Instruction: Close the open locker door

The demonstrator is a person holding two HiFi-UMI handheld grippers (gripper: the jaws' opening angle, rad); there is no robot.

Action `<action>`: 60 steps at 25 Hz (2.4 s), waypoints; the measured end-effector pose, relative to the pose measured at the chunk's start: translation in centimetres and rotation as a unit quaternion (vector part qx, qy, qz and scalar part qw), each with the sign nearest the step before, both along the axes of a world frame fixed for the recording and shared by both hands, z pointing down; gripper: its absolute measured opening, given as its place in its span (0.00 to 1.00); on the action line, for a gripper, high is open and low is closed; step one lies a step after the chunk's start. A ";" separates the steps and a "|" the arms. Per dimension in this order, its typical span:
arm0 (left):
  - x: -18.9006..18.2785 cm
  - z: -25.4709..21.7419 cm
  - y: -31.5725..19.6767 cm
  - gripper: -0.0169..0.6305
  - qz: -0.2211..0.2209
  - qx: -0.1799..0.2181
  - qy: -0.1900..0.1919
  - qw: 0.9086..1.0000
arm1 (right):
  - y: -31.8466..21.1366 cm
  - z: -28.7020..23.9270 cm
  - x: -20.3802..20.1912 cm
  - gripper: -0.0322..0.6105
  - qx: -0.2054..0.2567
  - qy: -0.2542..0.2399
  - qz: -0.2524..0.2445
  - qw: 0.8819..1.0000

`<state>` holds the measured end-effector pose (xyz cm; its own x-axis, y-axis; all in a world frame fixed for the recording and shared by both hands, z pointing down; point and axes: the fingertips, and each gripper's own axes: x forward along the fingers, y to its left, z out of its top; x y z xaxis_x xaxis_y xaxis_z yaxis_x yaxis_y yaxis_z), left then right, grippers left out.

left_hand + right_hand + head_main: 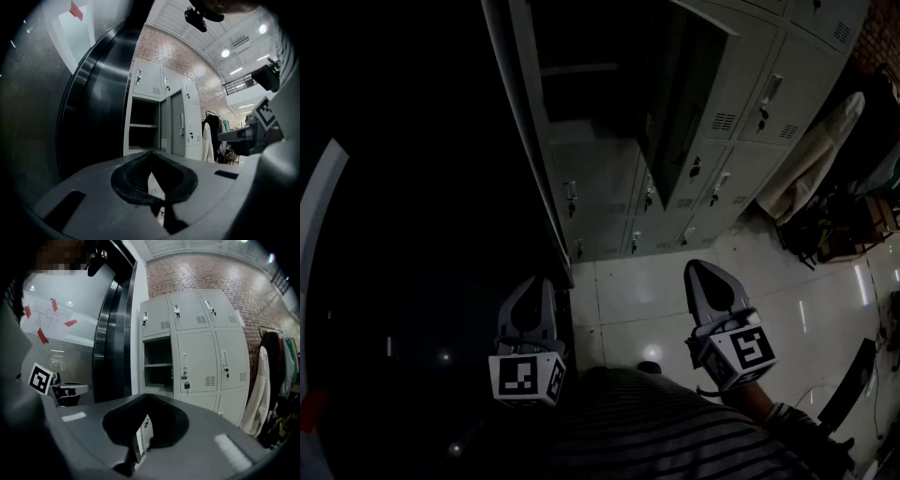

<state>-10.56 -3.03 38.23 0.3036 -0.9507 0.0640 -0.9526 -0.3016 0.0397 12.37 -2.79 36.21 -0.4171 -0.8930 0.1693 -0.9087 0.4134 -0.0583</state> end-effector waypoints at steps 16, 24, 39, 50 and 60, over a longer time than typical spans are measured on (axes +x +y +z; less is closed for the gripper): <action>-1.5 0.1 -4.9 0.03 0.029 0.003 0.008 1.000 | -6.9 -3.0 1.3 0.05 0.033 0.003 0.051 0.998; 1.3 -0.6 -12.8 0.03 0.026 0.011 -0.001 1.000 | -13.1 -3.9 3.7 0.05 0.050 -0.022 0.022 0.998; 3.6 1.1 -16.2 0.03 0.040 -0.015 -0.024 0.999 | -16.5 -3.0 2.4 0.11 0.045 -0.023 -0.061 0.997; 1.3 0.5 -14.3 0.03 0.019 -0.032 -0.027 0.999 | -17.2 -3.4 -6.1 0.14 0.042 -0.002 -0.159 0.986; -0.8 -0.8 -14.2 0.03 -0.011 -0.023 -0.015 1.000 | -20.3 -3.5 -13.7 0.14 0.034 0.002 -0.225 0.974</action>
